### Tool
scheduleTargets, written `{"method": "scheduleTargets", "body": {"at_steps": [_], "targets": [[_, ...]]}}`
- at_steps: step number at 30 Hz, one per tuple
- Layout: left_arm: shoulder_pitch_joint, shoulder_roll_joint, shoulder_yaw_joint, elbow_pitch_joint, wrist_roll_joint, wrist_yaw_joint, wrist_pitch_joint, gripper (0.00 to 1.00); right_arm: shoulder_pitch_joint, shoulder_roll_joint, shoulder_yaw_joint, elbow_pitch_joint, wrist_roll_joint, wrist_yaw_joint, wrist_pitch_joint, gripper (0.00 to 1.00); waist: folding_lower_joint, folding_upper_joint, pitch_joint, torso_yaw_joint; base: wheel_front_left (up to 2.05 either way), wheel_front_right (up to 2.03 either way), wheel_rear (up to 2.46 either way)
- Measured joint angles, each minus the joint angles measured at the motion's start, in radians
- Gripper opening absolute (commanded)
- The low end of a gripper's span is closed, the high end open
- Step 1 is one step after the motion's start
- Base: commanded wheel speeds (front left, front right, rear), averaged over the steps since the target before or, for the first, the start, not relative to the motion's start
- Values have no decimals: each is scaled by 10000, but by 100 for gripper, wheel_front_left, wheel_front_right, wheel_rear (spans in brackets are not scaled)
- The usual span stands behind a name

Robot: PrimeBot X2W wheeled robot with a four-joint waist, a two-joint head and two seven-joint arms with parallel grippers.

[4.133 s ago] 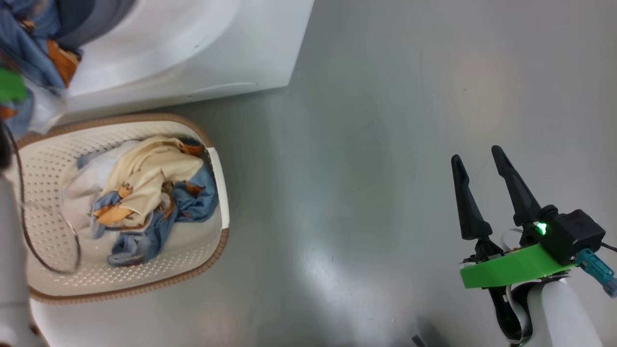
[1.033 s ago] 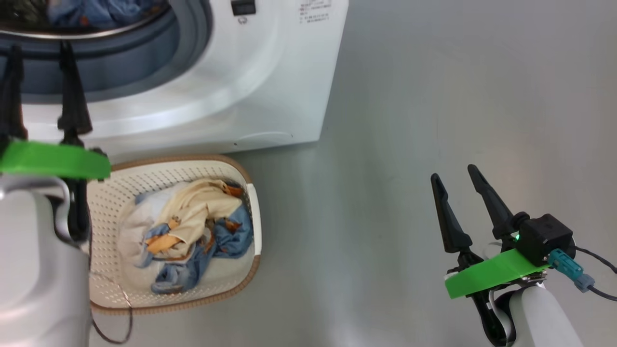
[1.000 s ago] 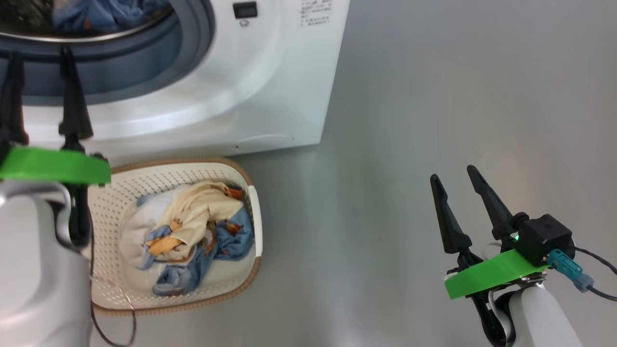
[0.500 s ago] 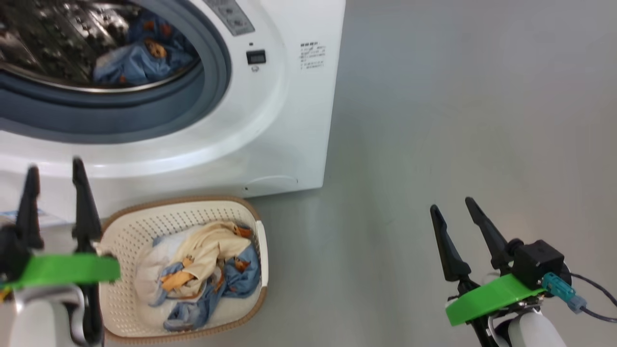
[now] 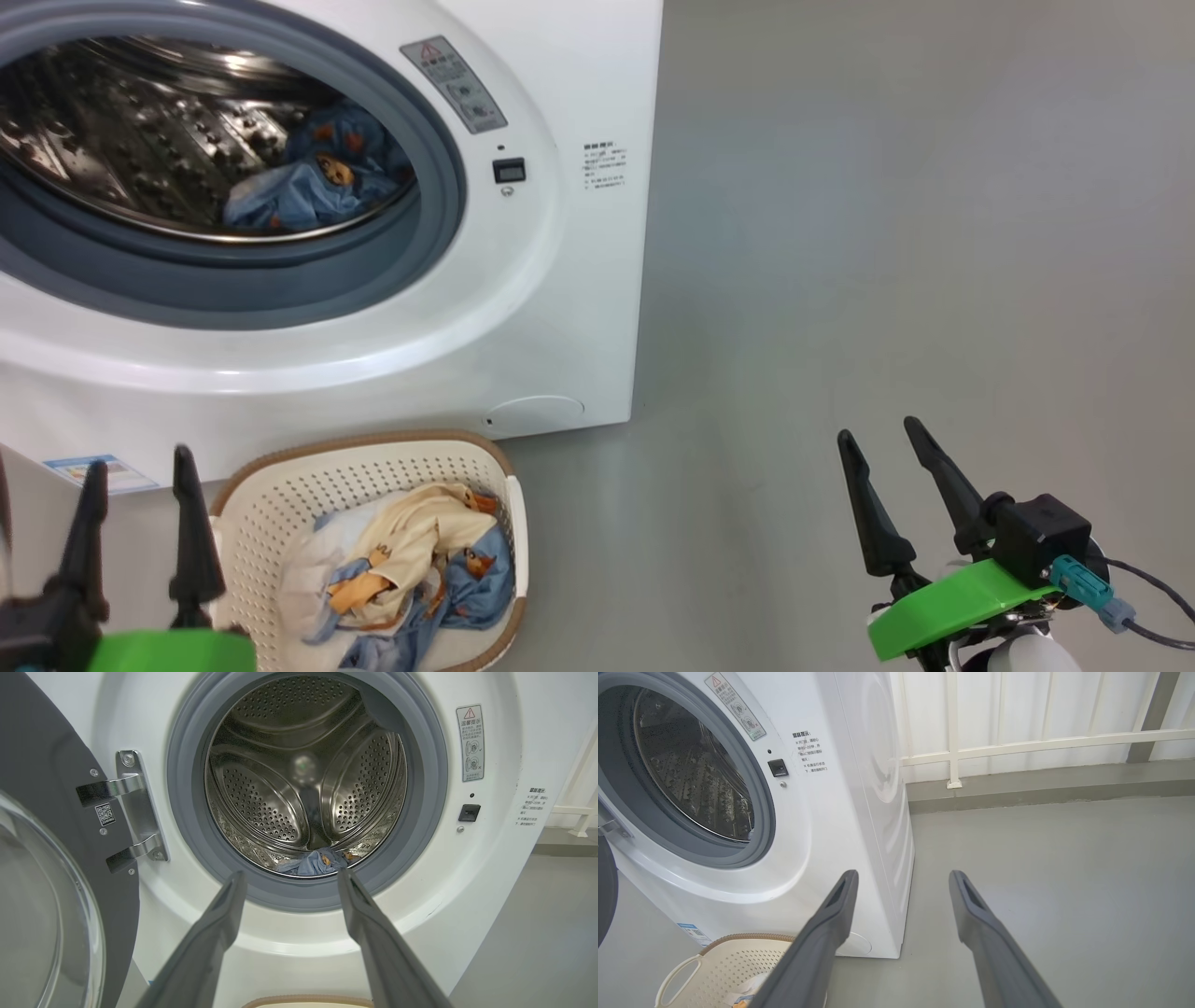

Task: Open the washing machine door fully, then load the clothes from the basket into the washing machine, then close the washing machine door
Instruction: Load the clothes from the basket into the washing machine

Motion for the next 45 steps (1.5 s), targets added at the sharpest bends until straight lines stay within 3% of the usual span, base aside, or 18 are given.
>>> {"method": "scheduleTargets", "body": {"at_steps": [6,12,27,45], "targets": [[1009,-40,-295,-591,102,125,0,100,261,4,-27,-8,0,0,0,100,0,0,-334,76,0,0,0],[1850,-42,-920,-878,40,596,2,100,375,8,-46,-33,0,0,0,100,0,0,-624,102,0,0,0],[2873,-33,-1375,-1141,-209,1062,27,100,908,19,-215,-284,-38,0,0,100,0,0,-1260,23,0,0,0],[3007,-29,-1390,-1296,-286,1151,27,100,1183,27,-224,-408,-138,0,0,100,0,0,-1215,-53,0,0,0]]}}
